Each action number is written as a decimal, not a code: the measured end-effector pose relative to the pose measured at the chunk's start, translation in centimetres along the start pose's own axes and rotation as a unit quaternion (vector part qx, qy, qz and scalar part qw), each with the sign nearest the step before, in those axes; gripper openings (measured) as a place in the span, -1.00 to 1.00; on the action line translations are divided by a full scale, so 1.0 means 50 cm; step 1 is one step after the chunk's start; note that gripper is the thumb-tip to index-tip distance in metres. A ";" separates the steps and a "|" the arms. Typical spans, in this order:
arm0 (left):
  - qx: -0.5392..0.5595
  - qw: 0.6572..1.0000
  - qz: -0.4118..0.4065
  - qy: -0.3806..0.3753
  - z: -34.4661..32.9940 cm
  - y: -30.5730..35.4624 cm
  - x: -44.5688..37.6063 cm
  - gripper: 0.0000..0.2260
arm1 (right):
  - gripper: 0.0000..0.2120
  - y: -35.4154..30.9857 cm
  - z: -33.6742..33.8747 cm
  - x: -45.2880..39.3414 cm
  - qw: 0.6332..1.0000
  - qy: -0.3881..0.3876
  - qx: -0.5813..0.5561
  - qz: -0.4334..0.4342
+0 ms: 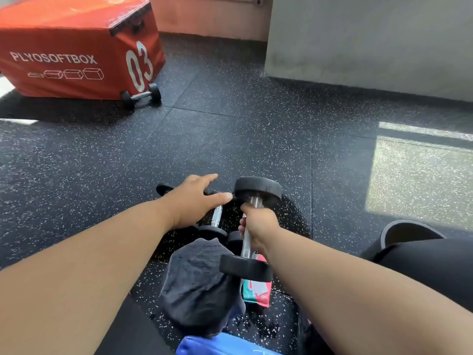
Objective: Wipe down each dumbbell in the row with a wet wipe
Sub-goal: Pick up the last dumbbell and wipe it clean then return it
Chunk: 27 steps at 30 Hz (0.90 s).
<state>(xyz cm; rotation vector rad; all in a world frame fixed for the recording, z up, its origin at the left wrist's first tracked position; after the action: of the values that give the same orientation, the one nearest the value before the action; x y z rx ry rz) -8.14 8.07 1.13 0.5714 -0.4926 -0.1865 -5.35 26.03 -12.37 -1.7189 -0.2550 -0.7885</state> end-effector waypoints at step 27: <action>0.033 0.984 0.074 -0.156 -0.065 -0.089 -0.228 -0.30 | -0.76 0.087 0.284 -0.491 0.961 0.159 0.154 -0.163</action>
<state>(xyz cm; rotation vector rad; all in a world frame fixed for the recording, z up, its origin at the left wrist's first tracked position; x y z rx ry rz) -16.60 9.36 -8.21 0.5708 -0.8465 -0.1182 -16.08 43.42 -32.48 -1.2494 -0.4231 -1.1873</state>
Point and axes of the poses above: each hand's wrist, its own x-axis away from the middle knuckle, its own z-axis out of the back of the hand, y = z × x, the point moved 5 cm from there along -x, towards the middle knuckle, and after that the axes turned 1 degree about -y, right-handed, at the moved point
